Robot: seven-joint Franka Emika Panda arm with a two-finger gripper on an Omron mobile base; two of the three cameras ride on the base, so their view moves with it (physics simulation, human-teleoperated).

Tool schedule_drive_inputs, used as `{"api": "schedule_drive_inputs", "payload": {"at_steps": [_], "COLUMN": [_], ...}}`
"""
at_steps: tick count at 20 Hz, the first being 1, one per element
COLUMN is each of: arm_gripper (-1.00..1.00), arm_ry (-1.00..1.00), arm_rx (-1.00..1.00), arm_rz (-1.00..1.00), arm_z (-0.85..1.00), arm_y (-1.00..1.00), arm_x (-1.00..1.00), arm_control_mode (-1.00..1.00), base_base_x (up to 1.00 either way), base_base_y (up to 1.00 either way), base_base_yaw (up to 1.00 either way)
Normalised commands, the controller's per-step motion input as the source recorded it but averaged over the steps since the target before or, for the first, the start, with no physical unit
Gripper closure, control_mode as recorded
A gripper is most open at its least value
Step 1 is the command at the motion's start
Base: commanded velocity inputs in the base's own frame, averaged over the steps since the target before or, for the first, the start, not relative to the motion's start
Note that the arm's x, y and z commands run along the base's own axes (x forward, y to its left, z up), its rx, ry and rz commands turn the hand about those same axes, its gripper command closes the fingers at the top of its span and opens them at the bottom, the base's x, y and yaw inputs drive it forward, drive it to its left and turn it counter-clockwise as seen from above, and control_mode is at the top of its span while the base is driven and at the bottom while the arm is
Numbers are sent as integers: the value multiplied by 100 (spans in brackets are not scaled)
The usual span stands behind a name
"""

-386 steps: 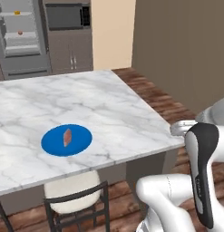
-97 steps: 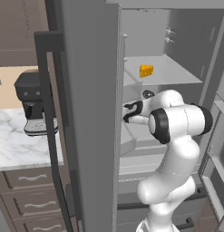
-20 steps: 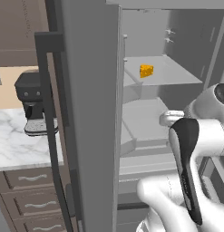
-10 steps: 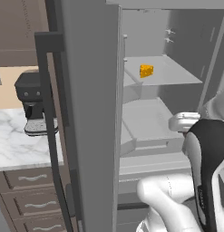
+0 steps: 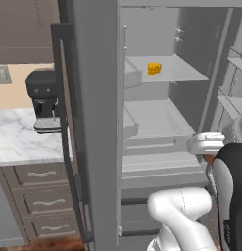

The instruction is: Take the cheese, steak, and onion from the fridge and place them on the plate on the dining counter to create an appetizer plate.

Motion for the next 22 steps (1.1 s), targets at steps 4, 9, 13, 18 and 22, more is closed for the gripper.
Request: {"api": "schedule_drive_inputs", "payload": {"at_steps": [4, 9, 13, 18, 22], "arm_gripper": [100, 100, 100, 100, 100], "arm_ry": [0, 0, 0, 0, 0], "arm_rx": [0, 0, 0, 0, 0], "arm_rz": [0, 0, 0, 0, 0], "arm_z": [0, 0, 0, 0, 0], "arm_y": [0, 0, 0, 0, 0], "arm_x": [0, 0, 0, 0, 0], "arm_control_mode": [100, 100, 100, 100, 100], "base_base_x": [-83, -68, -61, -32, -4], "base_base_y": [0, -24, -80, -96, -100], "base_base_yaw": [7, 1, 0, 0, 0]}}
